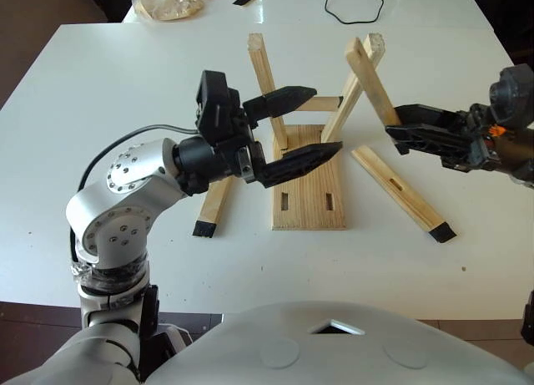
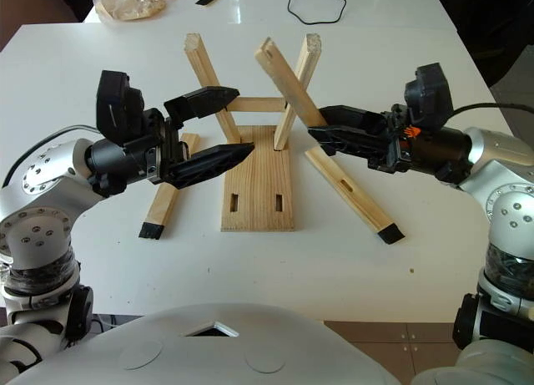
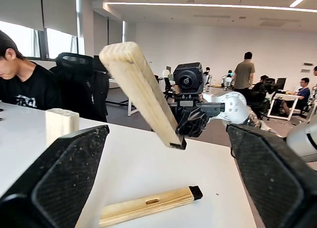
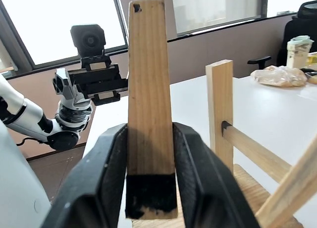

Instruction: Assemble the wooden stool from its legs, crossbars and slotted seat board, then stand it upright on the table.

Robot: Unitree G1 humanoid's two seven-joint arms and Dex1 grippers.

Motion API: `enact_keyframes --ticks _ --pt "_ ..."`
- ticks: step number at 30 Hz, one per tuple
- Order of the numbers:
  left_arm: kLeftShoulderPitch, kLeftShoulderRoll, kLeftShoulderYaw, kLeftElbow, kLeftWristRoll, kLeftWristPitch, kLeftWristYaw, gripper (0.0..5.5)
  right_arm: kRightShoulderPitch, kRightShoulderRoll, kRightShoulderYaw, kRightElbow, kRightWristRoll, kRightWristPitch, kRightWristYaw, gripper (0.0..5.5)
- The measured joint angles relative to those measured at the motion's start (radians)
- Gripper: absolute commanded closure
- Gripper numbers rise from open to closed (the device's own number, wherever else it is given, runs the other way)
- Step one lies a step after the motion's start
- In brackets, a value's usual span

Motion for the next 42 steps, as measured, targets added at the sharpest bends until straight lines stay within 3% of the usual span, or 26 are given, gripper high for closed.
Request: enact_keyframes --ticks 4,7,14,24,37,42 --pt "-0.028 -0.003 -0.037 0.019 -0.031 0.014 0.028 1.13 -0.028 -0.002 0.069 -0.014 -0.032 -0.025 0.048 4.21" --pt "-0.032 -0.004 -0.048 0.032 -0.044 0.014 0.032 1.46 -0.034 0.0 0.109 -0.02 -0.057 -0.046 0.067 4.21" --pt "-0.035 0.0 -0.073 0.037 -0.053 0.013 0.032 2.68 -0.051 0.01 0.19 0.003 -0.13 -0.09 0.086 4.21" --pt "-0.035 0.022 -0.072 0.04 -0.053 -0.007 0.031 4.13 -0.051 0.021 0.196 0.012 -0.133 -0.11 0.116 4.21" --pt "-0.036 0.049 -0.078 0.043 -0.061 -0.03 0.01 4.16 -0.042 0.069 0.212 0.019 -0.124 -0.099 0.116 4.21" --pt "-0.036 0.063 -0.088 0.044 -0.042 -0.036 0.003 4.17 -0.041 0.088 0.233 0.026 -0.137 -0.098 0.082 3.18"
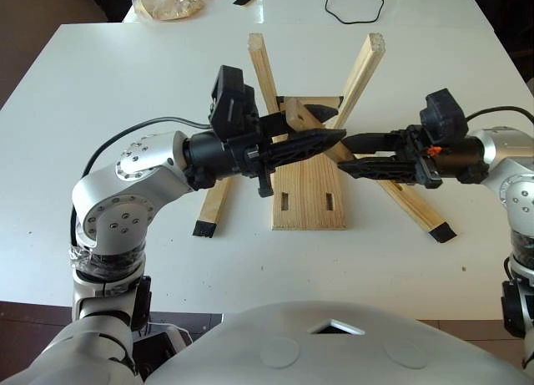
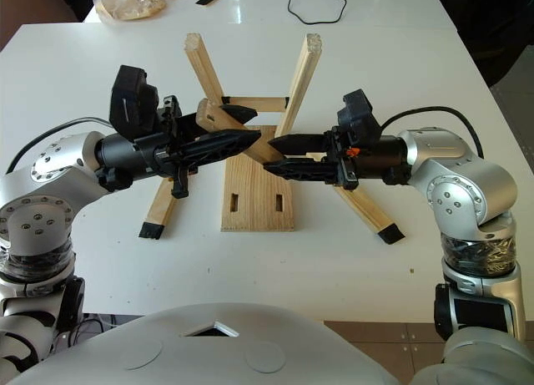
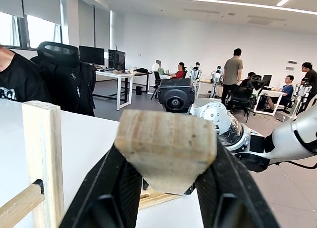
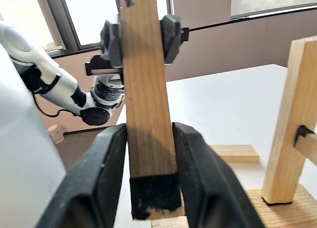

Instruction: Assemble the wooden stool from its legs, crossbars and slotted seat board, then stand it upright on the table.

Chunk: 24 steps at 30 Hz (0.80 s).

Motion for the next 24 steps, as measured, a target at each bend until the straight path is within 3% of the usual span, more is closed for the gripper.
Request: enact_keyframes --ticks 3,7,15,20,24 --pt "0.0 0.001 -0.014 0.0 0.011 -0.007 -0.016 4.17 0.0 0.0 0.003 -0.002 -0.003 0.007 -0.002 2.79" --pt "0.01 0.038 -0.022 -0.002 0.06 -0.017 -0.047 4.2 0.007 -0.001 0.016 -0.007 -0.055 -0.008 -0.022 2.76" --pt "0.172 0.292 0.118 0.045 0.179 -0.058 -0.258 4.21 0.071 -0.003 -0.056 -0.025 -0.078 -0.033 -0.096 2.76" --pt "0.157 0.319 0.149 0.109 0.219 -0.092 -0.307 4.21 0.098 0.021 -0.062 -0.041 -0.079 -0.043 -0.132 2.76" --pt "0.157 0.412 0.144 0.236 0.424 -0.225 -0.38 4.21 0.113 0.022 -0.061 -0.042 -0.097 -0.063 -0.14 2.76"
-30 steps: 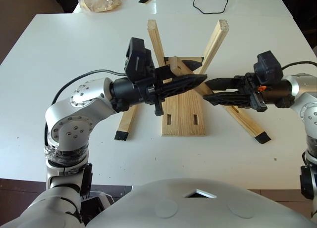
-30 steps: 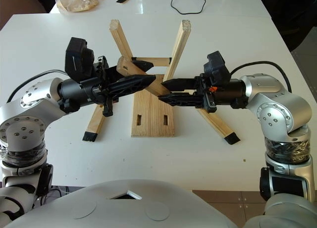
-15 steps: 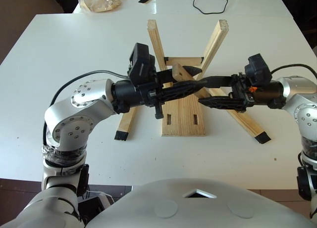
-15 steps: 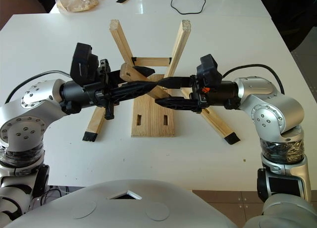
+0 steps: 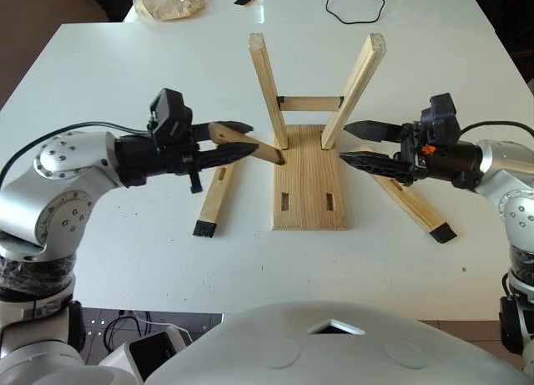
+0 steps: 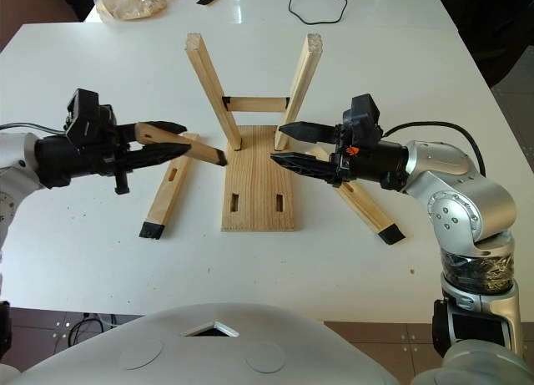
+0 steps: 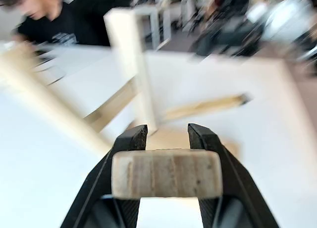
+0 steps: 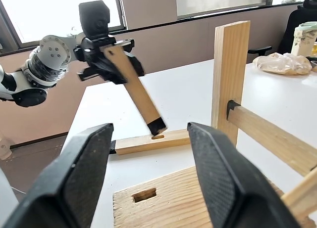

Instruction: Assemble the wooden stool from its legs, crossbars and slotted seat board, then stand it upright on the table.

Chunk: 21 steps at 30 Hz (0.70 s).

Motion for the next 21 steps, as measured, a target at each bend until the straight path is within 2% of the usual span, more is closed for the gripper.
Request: enact_keyframes --ticks 5,9,13,21 --pt "-0.015 0.064 -0.064 0.384 0.279 -0.254 -0.096 4.21 0.033 0.0 0.033 0.004 -0.077 -0.04 -0.014 2.76" --pt "0.006 0.096 -0.109 0.542 0.418 -0.443 -0.176 4.21 0.047 0.01 0.048 0.004 -0.094 -0.046 -0.029 2.76" --pt "0.056 0.111 -0.105 0.514 0.42 -0.529 -0.228 4.21 0.052 0.012 0.049 0.004 -0.095 -0.047 -0.033 2.76" --pt "0.192 0.146 -0.078 0.283 0.309 -0.421 -0.321 4.21 0.051 0.012 0.046 0.017 -0.095 -0.047 -0.04 2.76"
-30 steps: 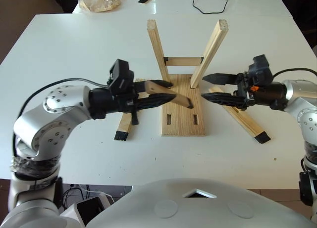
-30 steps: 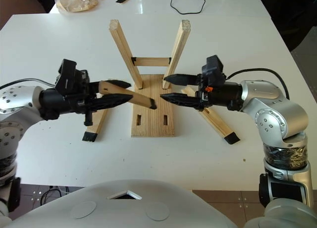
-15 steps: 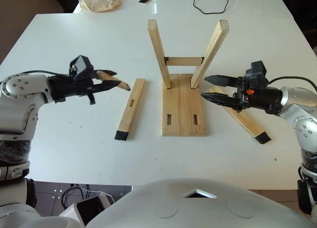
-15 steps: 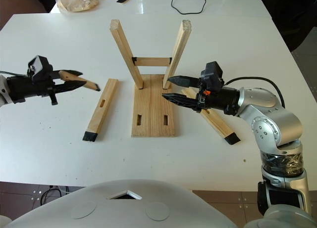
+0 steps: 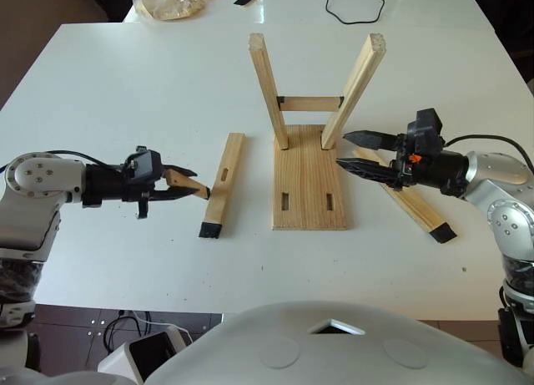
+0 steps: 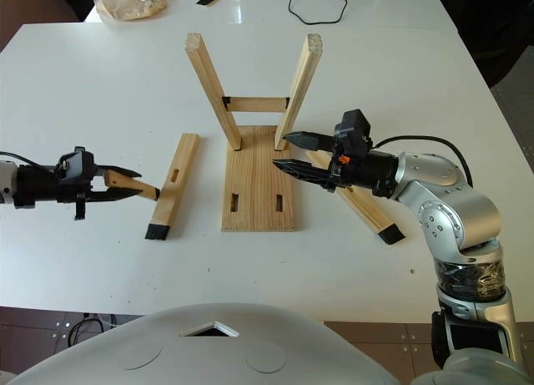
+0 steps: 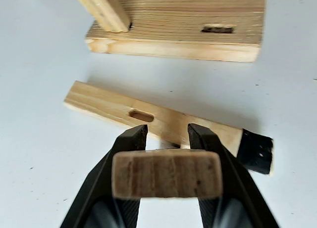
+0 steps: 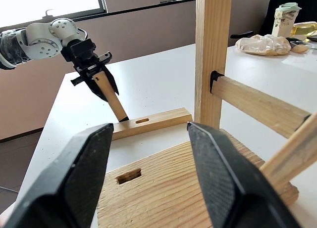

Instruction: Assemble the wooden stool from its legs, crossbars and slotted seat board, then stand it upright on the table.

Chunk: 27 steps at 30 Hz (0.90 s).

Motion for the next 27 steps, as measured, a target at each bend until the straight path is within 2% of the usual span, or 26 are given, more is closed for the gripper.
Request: enact_keyframes --ticks 11,19,27 --pt "0.042 0.002 0.009 -0.103 -0.02 0.065 -0.013 4.21 -0.001 0.001 0.011 0.008 -0.01 -0.002 -0.006 2.76" --pt "-0.074 0.004 0.033 -0.097 -0.028 0.108 -0.021 4.21 -0.003 0.001 0.016 0.023 -0.021 -0.019 -0.004 2.76" --pt "-0.26 -0.1 -0.102 0.049 0.058 0.08 -0.002 4.21 -0.003 0.009 0.033 0.034 -0.046 -0.039 -0.007 2.76"
